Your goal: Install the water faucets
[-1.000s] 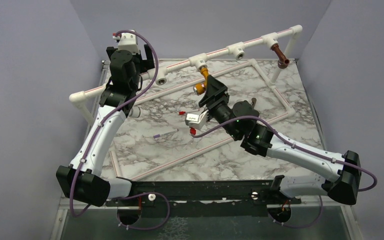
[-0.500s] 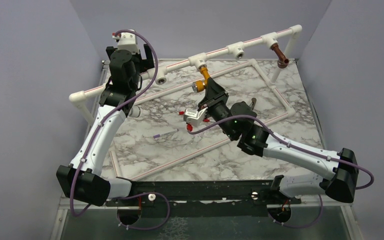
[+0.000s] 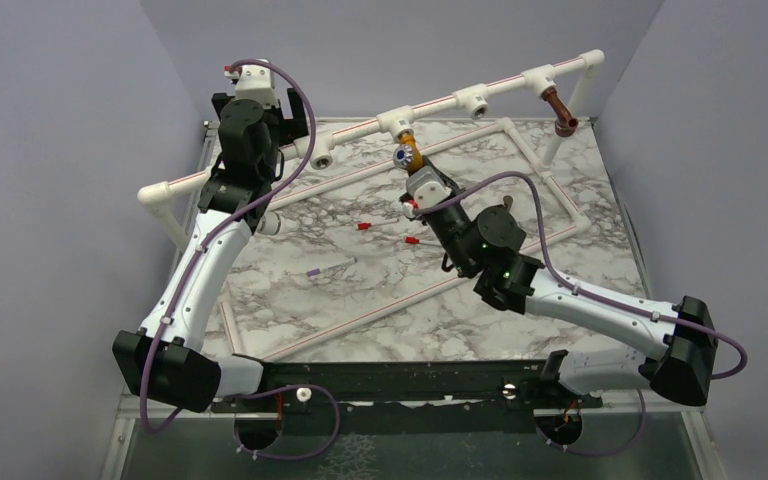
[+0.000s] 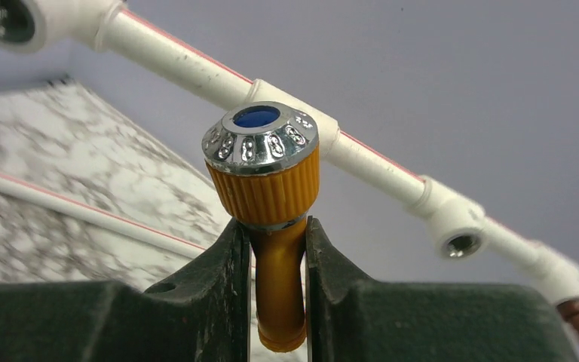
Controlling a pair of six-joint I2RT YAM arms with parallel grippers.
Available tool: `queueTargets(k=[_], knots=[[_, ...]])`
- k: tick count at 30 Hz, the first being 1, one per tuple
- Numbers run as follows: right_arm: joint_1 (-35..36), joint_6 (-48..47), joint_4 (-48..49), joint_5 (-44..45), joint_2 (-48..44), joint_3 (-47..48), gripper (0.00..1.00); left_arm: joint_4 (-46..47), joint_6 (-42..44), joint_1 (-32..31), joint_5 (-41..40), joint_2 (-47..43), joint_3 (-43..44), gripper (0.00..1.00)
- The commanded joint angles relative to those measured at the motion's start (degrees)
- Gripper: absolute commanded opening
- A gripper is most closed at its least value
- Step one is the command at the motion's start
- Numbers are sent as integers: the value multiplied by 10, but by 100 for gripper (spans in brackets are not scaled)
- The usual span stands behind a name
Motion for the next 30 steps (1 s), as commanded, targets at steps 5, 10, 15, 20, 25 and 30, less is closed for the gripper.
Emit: queueTargets(k=[5,10,15,20,25,30], knots=[[3,383,158,74,17,-46,0,-88,-12,1,25,30,-28,97],[4,565,171,112,15,-49,1,-88,-12,1,25,28,-28,97],[3,766,114,173,10,-38,0,-88,-12,1,25,28,-28,97],[3,970,38,196,-4,-40,0,-88,-12,1,25,28,-28,97],[3,1159,-71,196,-14,-33,1,-88,-13,1,26,28,-28,97],[3,1285,-143,189,-23,-28,1,-88,-13,1,25,28,-27,97]])
